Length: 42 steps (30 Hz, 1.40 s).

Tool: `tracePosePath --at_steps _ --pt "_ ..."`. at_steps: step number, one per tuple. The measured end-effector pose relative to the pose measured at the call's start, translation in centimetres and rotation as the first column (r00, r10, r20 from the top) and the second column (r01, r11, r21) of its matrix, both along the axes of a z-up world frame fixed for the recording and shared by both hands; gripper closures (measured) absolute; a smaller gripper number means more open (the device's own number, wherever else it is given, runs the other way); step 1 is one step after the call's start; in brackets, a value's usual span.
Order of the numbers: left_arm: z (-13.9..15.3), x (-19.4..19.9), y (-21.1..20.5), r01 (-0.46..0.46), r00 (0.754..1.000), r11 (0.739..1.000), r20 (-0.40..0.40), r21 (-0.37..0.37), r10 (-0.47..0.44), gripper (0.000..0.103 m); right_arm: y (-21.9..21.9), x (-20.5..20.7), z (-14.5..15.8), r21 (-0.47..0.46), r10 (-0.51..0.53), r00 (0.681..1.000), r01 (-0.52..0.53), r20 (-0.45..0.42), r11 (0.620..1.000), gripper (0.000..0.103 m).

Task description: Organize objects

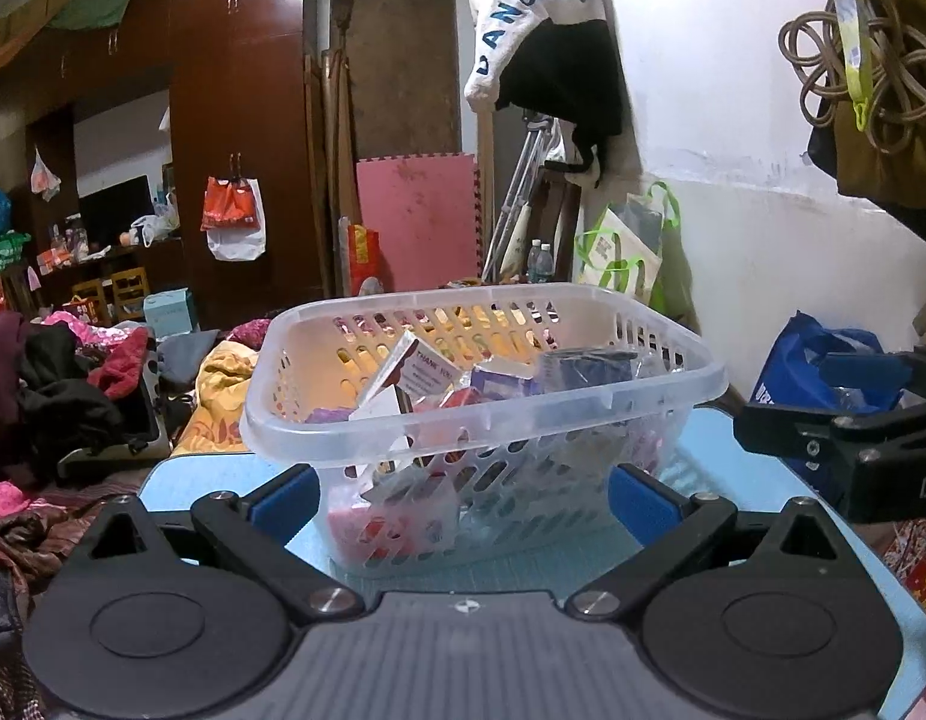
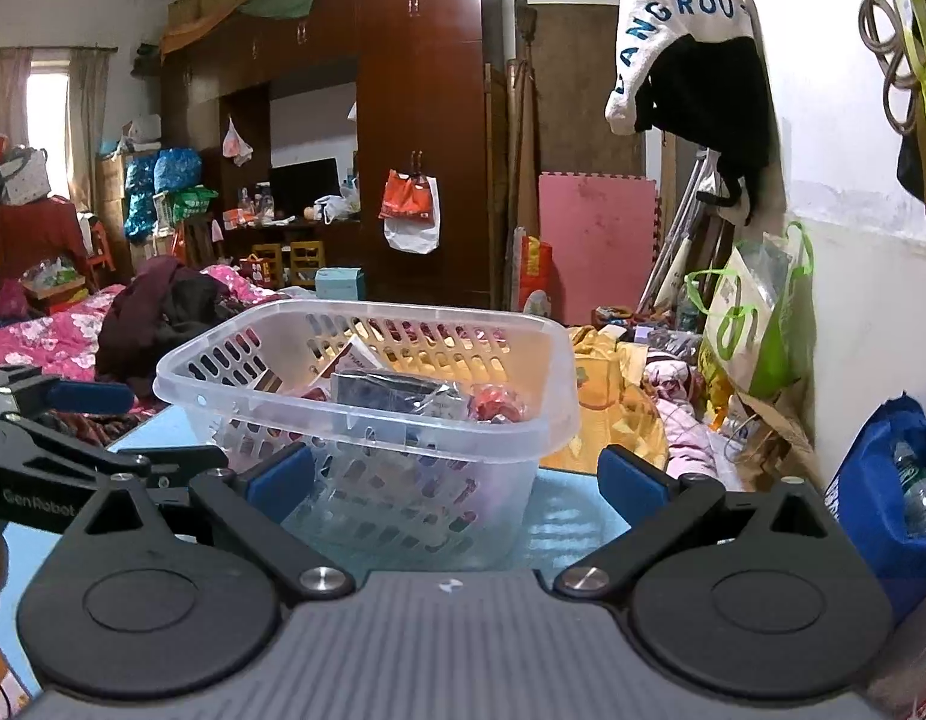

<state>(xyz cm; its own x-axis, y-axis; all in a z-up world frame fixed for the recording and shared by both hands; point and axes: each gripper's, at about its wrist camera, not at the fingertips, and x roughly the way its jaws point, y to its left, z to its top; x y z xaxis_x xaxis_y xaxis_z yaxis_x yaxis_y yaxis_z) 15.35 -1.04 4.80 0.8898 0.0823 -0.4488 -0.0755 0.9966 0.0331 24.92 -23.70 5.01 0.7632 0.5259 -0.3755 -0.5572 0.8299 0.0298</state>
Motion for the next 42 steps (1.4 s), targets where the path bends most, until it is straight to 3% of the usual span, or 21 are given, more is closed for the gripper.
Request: tracePosePath --at_steps 12,42 --pt "-0.5 0.0 0.2 -0.004 1.0 1.0 -0.022 -0.021 0.004 0.0 -1.2 0.2 -0.4 0.062 0.022 0.999 -0.02 -0.024 0.998 0.0" --pt "-0.9 -0.5 -1.1 0.0 1.0 1.0 -0.005 0.012 0.0 0.0 -1.4 -0.1 -0.5 0.073 0.017 0.999 -0.015 -0.035 0.997 0.0"
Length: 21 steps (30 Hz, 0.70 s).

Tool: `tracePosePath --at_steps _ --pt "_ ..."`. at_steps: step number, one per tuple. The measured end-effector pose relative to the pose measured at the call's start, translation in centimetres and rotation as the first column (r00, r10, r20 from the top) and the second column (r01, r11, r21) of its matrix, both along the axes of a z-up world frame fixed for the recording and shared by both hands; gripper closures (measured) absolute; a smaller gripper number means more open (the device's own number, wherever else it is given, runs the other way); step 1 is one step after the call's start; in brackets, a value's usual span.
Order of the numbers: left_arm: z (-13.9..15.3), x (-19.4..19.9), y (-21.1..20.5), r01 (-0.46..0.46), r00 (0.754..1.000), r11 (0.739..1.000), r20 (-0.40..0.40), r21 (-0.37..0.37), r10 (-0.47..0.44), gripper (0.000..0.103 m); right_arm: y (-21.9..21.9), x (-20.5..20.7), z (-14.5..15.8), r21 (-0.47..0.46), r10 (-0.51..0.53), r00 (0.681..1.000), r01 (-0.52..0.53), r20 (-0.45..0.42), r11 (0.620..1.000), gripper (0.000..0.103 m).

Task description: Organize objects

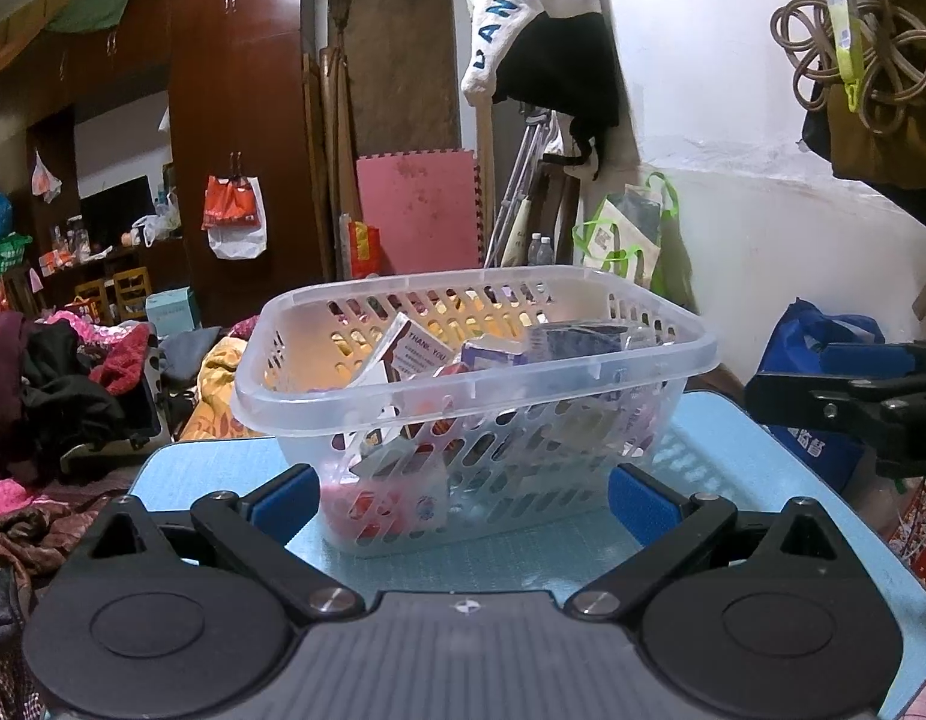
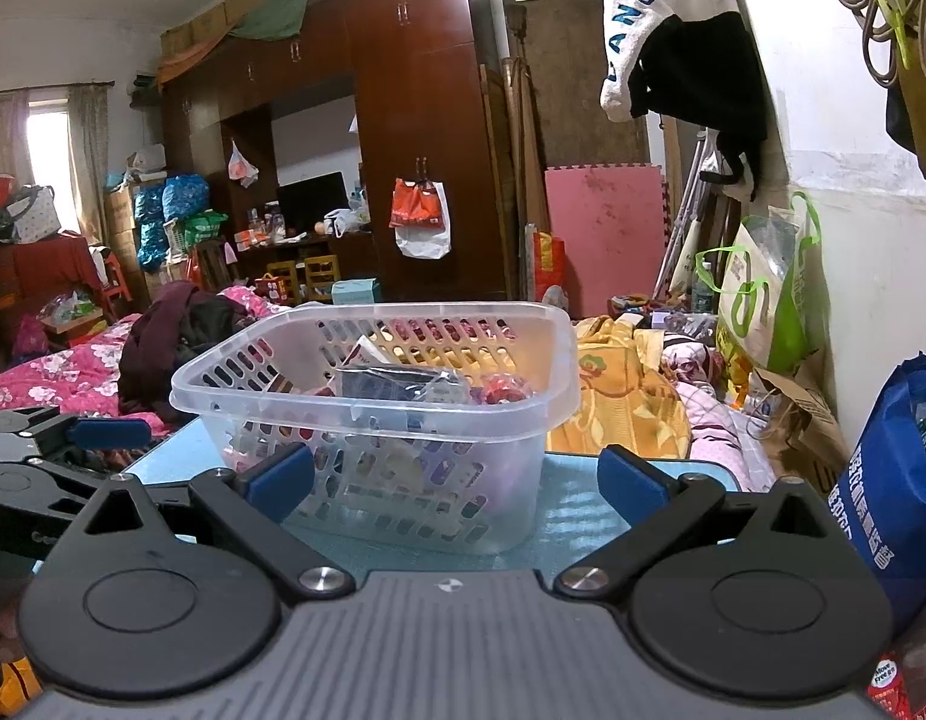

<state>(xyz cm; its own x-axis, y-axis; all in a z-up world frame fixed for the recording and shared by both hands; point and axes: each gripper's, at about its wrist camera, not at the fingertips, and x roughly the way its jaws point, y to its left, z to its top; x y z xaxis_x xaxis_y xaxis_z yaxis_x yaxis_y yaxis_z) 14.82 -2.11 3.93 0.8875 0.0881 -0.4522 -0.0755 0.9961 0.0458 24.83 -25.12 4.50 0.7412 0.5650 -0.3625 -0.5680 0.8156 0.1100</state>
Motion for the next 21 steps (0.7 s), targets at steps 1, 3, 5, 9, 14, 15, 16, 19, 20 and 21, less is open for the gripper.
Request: tracePosePath --at_steps 1,3,5,9,14,15,16,19,20,21 --pt "0.03 -0.07 -0.09 0.001 1.0 1.0 0.002 -0.001 -0.001 0.0 -0.01 -0.02 0.0 0.001 0.001 1.0 -0.001 -0.002 1.0 0.0" --pt "0.13 -0.13 -0.15 0.002 1.0 1.0 0.006 0.0 -0.002 0.0 0.0 0.03 0.03 0.001 0.002 1.0 -0.002 -0.001 1.0 0.0" --pt "0.18 -0.18 -0.19 0.002 1.0 1.0 0.008 -0.002 -0.002 0.0 0.0 0.01 0.03 -0.001 0.0 1.0 0.0 0.002 1.0 0.0" --pt "0.25 -0.22 -0.19 0.002 1.0 1.0 0.008 -0.004 -0.002 0.0 -0.01 0.0 0.05 -0.001 -0.003 1.0 0.003 0.003 1.0 0.0" --pt "0.3 -0.18 -0.09 -0.002 1.0 1.0 0.006 -0.012 0.002 0.0 -0.08 0.05 0.06 -0.001 -0.006 1.0 0.006 0.002 1.0 0.0" --pt "0.3 -0.17 -0.05 -0.003 1.0 1.0 0.005 -0.014 0.003 0.0 -0.07 0.05 0.06 0.0 -0.005 1.0 0.005 0.002 1.0 0.0" --pt "0.28 -0.15 -0.02 -0.004 1.0 1.0 0.004 -0.016 0.004 0.0 -0.08 0.07 0.06 0.001 -0.004 1.0 0.004 0.002 1.0 0.0" --pt "0.24 -0.11 0.03 -0.005 1.0 1.0 0.001 -0.019 0.005 0.0 -0.04 0.03 0.09 0.001 -0.003 1.0 0.003 0.001 1.0 0.0" --pt "0.26 -0.11 0.04 -0.005 1.0 1.0 0.001 -0.019 0.005 0.0 -0.04 0.01 0.1 0.001 -0.004 1.0 0.004 0.001 1.0 0.0" --pt "0.27 -0.09 0.02 -0.005 1.0 1.0 0.001 -0.018 0.005 0.0 -0.04 0.02 0.09 0.001 -0.004 1.0 0.004 0.001 1.0 0.0"
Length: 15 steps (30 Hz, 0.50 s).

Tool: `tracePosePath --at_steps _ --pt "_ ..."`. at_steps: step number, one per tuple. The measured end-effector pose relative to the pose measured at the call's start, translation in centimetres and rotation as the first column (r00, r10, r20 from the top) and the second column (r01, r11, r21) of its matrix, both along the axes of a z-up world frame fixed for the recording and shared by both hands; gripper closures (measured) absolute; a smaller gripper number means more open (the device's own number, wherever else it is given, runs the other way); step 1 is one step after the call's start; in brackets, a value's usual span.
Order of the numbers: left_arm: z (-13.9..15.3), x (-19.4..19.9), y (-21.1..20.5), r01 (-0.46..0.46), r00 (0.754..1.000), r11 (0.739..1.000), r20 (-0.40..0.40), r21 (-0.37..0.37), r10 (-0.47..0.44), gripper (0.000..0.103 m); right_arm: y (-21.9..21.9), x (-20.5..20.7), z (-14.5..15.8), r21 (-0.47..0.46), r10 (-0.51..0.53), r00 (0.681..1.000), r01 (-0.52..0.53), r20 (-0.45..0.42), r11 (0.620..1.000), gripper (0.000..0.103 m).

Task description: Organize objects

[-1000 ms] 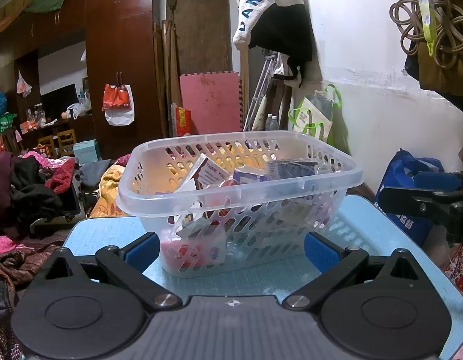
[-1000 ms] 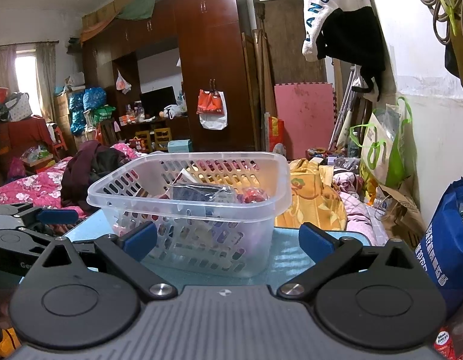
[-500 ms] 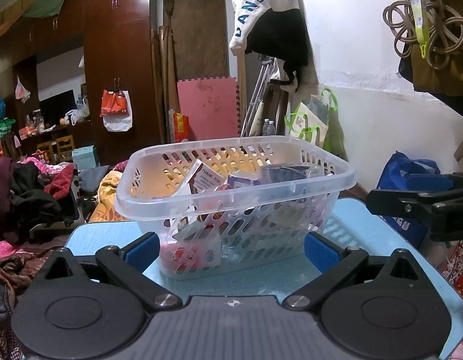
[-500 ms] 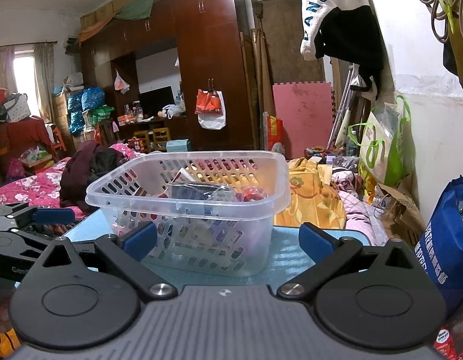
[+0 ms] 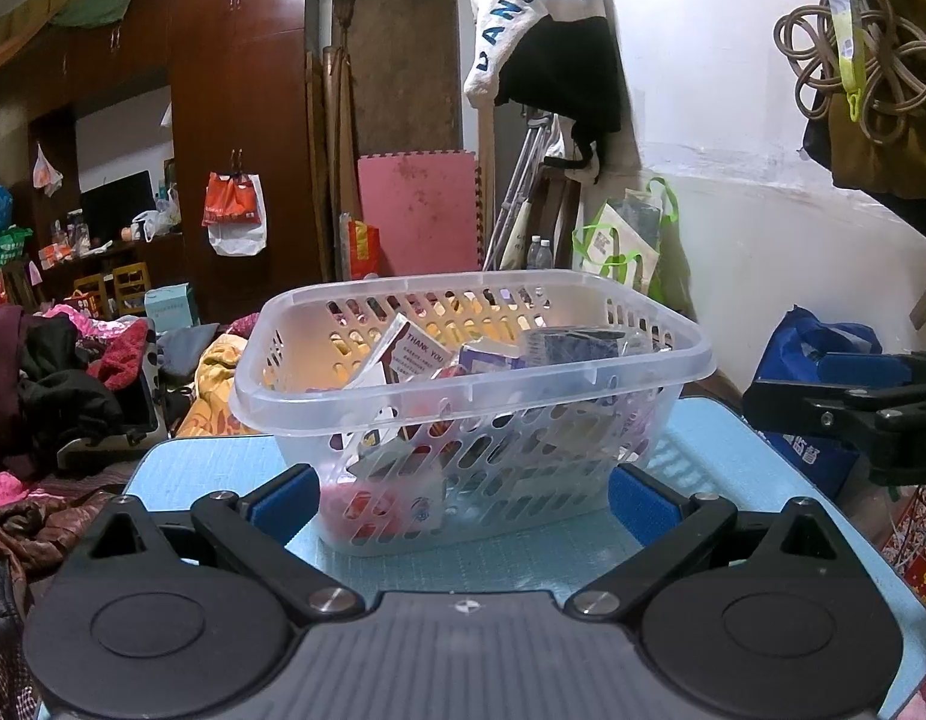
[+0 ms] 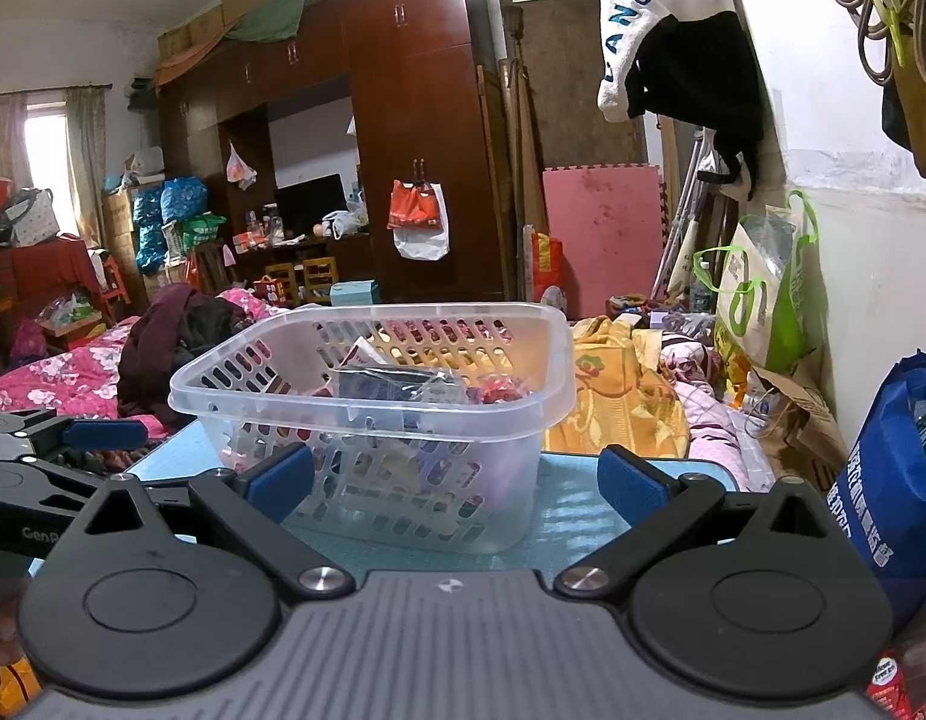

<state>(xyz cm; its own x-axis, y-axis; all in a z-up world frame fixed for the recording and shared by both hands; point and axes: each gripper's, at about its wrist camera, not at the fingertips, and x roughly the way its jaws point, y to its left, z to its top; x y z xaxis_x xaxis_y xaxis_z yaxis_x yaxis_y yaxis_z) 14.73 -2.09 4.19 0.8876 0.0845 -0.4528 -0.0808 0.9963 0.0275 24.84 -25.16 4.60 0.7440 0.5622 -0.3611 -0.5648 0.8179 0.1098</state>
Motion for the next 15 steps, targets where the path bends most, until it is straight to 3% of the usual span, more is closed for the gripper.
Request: tracePosePath --at_steps 15 --pt "-0.12 0.18 0.01 -0.003 1.0 1.0 -0.005 -0.01 0.003 0.0 -0.11 0.15 -0.12 -0.001 0.004 1.0 -0.004 0.002 1.0 0.0"
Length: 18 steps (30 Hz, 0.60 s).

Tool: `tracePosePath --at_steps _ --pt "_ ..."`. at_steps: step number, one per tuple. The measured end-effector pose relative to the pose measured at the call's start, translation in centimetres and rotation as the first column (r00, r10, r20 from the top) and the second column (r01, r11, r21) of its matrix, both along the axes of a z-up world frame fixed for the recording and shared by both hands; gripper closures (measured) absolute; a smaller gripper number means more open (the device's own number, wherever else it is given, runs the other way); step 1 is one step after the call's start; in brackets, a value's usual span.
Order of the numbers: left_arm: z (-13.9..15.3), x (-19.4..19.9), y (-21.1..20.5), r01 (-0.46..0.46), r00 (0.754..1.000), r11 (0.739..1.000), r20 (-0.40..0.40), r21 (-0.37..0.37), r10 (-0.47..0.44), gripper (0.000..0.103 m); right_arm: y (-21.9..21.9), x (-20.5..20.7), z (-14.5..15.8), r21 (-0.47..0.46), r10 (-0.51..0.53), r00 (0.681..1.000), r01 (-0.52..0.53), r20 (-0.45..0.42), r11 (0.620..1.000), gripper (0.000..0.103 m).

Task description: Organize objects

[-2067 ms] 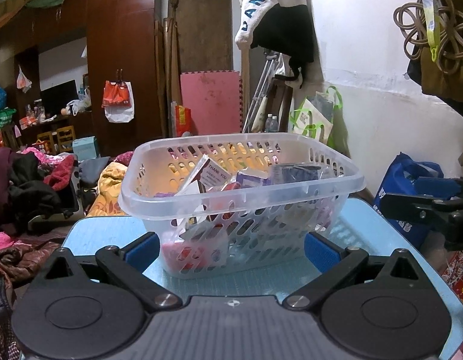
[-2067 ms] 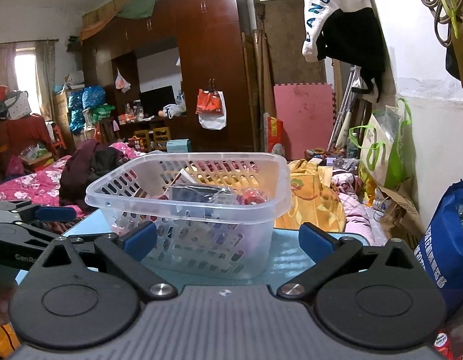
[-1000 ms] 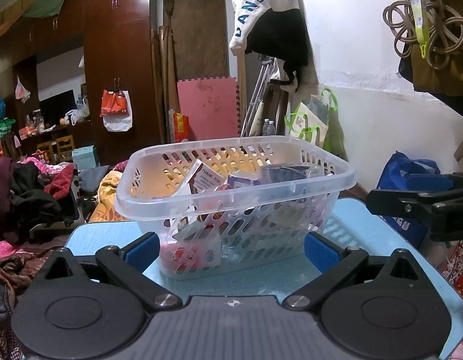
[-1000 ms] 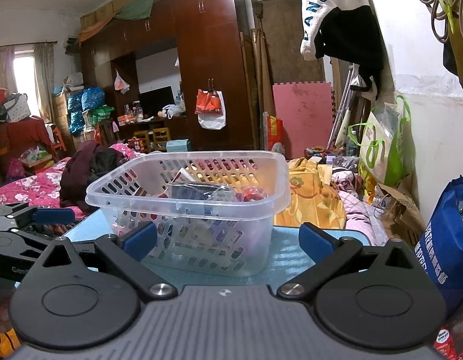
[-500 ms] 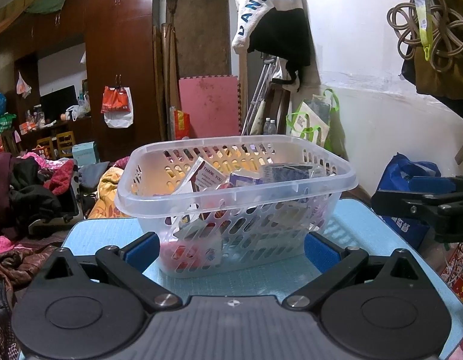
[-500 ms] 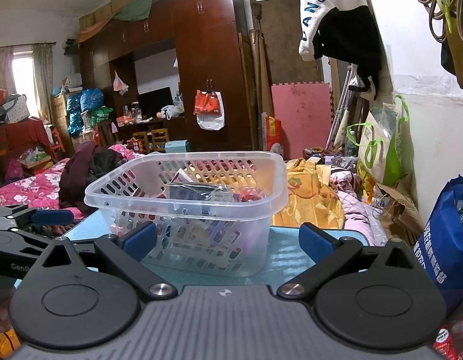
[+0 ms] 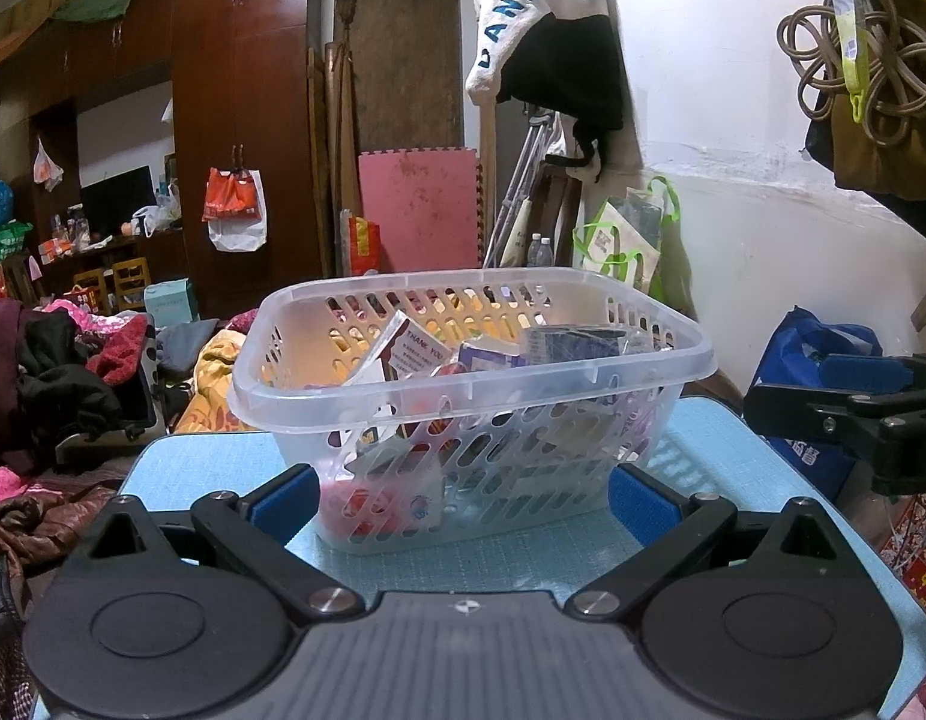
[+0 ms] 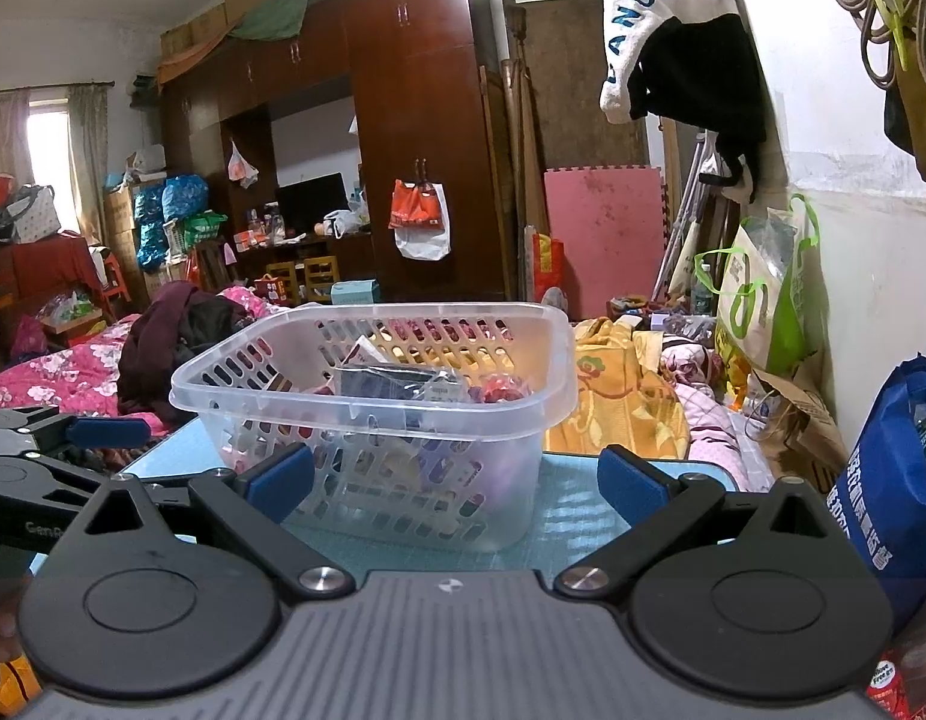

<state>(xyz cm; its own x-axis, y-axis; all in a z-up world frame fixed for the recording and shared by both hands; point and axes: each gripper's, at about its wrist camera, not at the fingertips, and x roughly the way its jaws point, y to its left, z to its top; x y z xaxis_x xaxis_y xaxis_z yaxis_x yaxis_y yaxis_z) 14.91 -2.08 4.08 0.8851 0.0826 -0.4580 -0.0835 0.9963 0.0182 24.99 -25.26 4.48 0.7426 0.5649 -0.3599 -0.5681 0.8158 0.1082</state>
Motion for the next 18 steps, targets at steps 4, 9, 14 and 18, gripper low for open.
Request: tracePosePath --at_steps 4,9,14,18 --pt "-0.04 0.05 0.0 -0.001 1.0 1.0 -0.002 -0.001 0.001 0.0 0.0 -0.03 0.06 -0.002 0.003 1.0 -0.003 0.004 1.0 0.0" --pt "-0.08 0.27 -0.01 -0.002 1.0 1.0 -0.004 -0.007 0.002 0.0 0.09 -0.14 0.1 0.0 0.004 1.0 -0.004 0.003 1.0 0.0" --pt "-0.04 0.57 -0.04 -0.005 1.0 1.0 -0.002 -0.002 0.005 0.0 0.17 -0.2 0.14 -0.003 0.005 1.0 -0.005 0.005 1.0 0.0" --pt "0.0 0.57 -0.18 -0.003 1.0 1.0 0.012 0.015 0.003 0.0 0.21 -0.26 0.23 0.0 -0.006 1.0 0.006 0.014 1.0 0.0"
